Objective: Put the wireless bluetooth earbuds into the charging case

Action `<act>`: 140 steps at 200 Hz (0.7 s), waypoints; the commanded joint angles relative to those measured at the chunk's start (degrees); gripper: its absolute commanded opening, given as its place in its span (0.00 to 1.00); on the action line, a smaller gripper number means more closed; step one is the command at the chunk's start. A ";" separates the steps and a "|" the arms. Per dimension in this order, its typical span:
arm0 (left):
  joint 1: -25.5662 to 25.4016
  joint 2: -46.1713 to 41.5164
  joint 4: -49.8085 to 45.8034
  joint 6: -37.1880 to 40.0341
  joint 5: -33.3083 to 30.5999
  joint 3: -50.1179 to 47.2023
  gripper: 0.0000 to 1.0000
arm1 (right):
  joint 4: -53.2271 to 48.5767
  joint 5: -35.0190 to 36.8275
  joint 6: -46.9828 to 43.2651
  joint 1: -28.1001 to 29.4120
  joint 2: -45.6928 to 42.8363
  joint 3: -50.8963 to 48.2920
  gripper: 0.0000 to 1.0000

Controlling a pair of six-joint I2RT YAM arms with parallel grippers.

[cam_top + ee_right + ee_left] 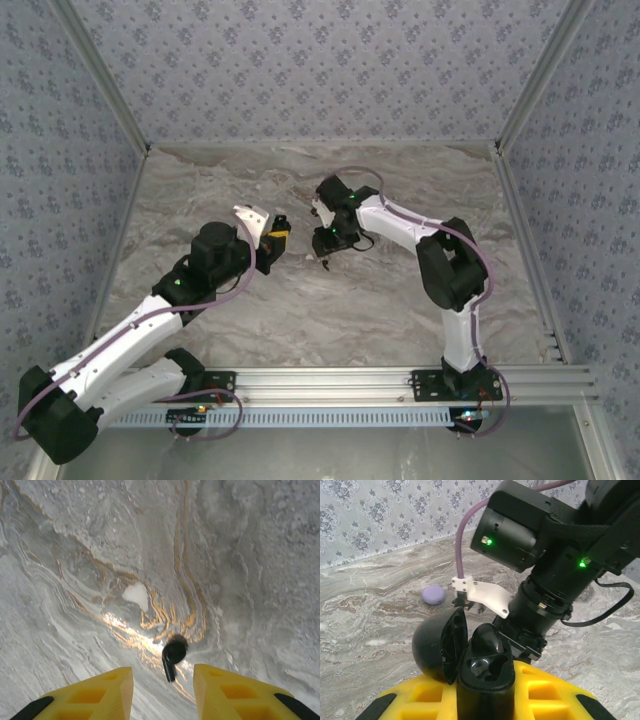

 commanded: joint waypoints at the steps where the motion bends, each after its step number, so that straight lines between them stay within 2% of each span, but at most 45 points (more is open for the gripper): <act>1: 0.01 -0.31 0.22 0.30 -0.20 2.52 0.21 | -5.12 -0.32 1.75 -0.04 3.31 2.96 0.39; 140: 0.04 -0.08 0.40 0.57 -0.15 2.38 0.21 | -10.12 1.88 3.02 1.41 9.33 8.95 0.36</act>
